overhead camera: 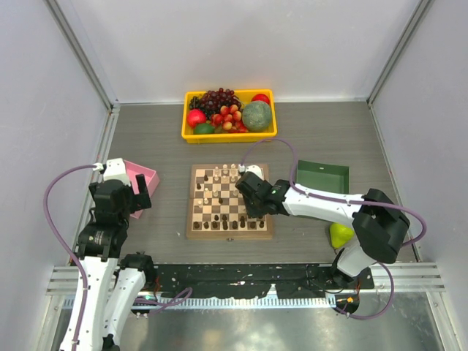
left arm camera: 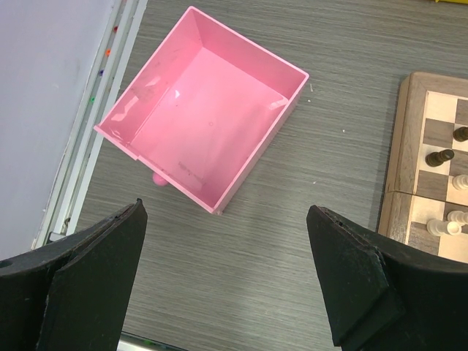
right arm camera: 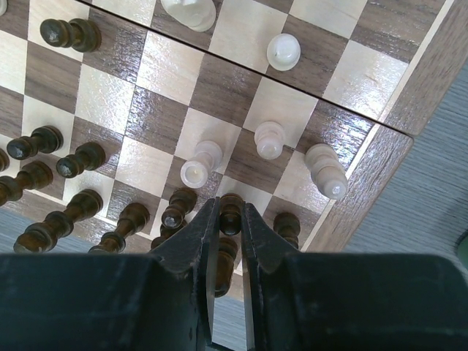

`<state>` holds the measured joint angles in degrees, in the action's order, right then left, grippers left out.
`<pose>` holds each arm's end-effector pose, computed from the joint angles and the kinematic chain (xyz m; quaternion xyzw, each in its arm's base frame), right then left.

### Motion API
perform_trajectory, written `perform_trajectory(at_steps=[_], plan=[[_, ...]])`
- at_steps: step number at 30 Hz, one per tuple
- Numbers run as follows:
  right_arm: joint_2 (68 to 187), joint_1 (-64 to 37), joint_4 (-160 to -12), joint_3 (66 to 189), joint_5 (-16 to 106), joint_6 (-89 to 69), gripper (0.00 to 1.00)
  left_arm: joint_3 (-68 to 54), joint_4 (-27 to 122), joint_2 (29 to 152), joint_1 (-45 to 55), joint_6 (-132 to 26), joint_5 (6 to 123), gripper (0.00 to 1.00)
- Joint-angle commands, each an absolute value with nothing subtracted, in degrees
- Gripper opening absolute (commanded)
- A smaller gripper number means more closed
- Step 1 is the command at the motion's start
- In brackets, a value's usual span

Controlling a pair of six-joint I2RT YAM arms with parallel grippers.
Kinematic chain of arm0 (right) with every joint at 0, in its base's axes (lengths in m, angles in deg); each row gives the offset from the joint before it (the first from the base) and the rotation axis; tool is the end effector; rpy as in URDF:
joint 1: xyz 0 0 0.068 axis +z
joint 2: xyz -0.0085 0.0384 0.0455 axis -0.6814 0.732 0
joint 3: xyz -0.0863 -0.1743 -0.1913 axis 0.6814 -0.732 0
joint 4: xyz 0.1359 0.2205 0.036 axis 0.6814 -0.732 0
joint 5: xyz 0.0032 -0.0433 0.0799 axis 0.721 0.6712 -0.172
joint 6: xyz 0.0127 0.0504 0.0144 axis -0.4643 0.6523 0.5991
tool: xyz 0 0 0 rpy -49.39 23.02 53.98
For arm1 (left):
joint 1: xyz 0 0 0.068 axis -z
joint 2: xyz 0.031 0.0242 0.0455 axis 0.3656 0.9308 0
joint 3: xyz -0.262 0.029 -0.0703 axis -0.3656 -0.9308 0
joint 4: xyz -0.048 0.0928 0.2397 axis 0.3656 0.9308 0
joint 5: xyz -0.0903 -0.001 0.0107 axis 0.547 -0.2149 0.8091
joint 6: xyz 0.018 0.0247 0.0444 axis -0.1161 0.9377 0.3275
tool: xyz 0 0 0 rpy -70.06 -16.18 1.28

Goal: Set up the chess pieces on the board

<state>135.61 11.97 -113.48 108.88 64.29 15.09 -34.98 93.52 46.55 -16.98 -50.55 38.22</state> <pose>0.1839 0.2492 0.2029 -0.1657 0.9471 0.1045 0.2543 0.1124 0.0022 0.3074 -0.1091 0.8564 0.0785 0.4985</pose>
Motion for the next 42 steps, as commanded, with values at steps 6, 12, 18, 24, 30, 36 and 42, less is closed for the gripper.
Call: perform_trajectory(at_steps=[6,12,18,24,30,36,42], plan=[[135.66,12.60,-111.92,108.69,65.73,15.95,0.19,-35.02,91.18,47.08,-17.23,-50.63,38.73,0.99],[135.92,12.69,-112.19,108.69,65.82,15.78,0.20,-34.84,91.18,47.25,-17.23,-50.63,38.73,0.99],[136.18,12.77,-112.54,108.95,66.61,15.51,0.22,-34.84,91.35,47.16,-17.23,-50.63,38.73,0.99],[136.45,12.86,-112.89,108.95,66.52,15.25,0.24,-34.84,91.26,47.17,-17.14,-50.63,38.82,0.99],[135.92,12.95,-113.42,109.82,66.87,14.81,0.30,-34.93,91.26,47.16,-17.14,-50.63,38.64,0.99],[134.78,12.95,-114.65,111.41,67.14,14.20,0.33,-34.76,91.26,47.08,-17.23,-50.63,38.64,0.99],[132.50,12.95,-115.97,113.60,67.49,13.49,0.35,-34.84,91.26,46.99,-17.23,-50.63,38.64,0.99]])
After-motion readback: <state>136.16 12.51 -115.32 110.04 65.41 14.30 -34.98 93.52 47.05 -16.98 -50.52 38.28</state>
